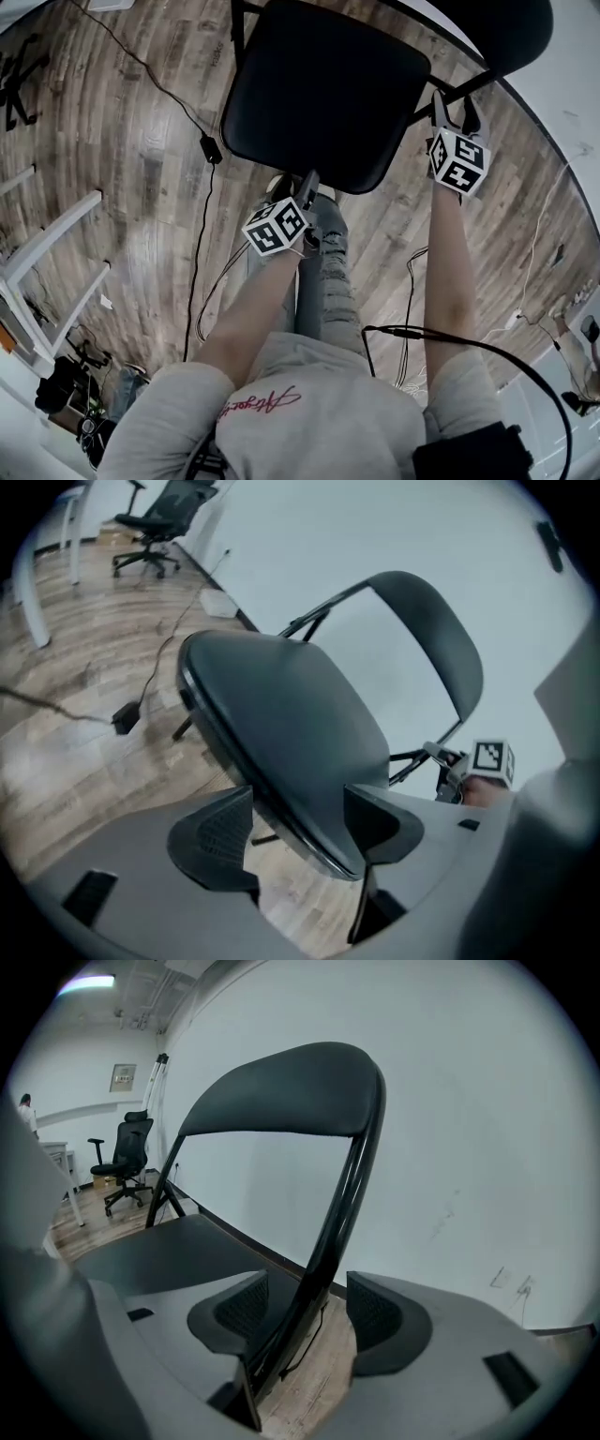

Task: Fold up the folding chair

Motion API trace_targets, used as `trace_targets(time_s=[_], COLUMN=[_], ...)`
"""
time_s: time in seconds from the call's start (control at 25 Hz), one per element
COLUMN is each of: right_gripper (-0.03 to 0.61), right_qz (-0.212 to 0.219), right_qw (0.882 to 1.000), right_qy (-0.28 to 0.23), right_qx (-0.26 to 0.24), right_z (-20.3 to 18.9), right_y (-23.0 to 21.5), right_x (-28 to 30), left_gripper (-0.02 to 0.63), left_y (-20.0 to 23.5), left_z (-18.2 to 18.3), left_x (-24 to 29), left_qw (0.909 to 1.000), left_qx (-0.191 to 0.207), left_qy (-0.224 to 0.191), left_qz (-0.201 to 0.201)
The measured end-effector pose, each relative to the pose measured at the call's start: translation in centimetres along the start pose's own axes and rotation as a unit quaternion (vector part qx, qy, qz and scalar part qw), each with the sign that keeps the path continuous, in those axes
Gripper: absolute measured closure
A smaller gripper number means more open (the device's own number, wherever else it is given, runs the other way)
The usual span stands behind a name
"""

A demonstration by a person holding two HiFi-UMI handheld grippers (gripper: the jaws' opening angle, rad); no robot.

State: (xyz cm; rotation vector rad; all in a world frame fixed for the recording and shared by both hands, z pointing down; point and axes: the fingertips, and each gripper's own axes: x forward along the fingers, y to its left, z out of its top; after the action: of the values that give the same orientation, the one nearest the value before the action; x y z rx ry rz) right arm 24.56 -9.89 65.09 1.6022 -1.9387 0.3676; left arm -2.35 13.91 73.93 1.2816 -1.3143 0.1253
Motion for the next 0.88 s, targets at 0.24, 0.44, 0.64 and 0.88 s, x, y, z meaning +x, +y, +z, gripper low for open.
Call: trace_targets(time_s=[0.24,0.44,0.64,0.88], right_gripper=[0.339,0.339,0.340,0.374], right_qz=[0.004,0.016,0.032,0.024], right_qw=[1.000,0.999,0.997,0.997], right_qy=[-0.008,-0.033,-0.049,-0.046], right_qx=[-0.015,-0.041,-0.056,-0.062], right_z=[-0.1,1.0,1.4,1.4], right_y=[0.0,-0.4,0.1,0.0], right_x=[1.0,2.5,3.5,3.9], left_gripper=[0.305,0.255,0.169,0.202], left_y=[2.2,2.5,2.7,-0.1], left_z=[-0.1,0.1,-0.1,1.0], left_x=[2.3,3.5,4.4,6.0], left_qw=[0.9961,0.9874,0.9790,0.9580], left_qx=[-0.085,-0.090,-0.102,-0.180], left_qy=[0.006,-0.011,0.014,0.015], left_qz=[-0.024,-0.129,-0.176,-0.223])
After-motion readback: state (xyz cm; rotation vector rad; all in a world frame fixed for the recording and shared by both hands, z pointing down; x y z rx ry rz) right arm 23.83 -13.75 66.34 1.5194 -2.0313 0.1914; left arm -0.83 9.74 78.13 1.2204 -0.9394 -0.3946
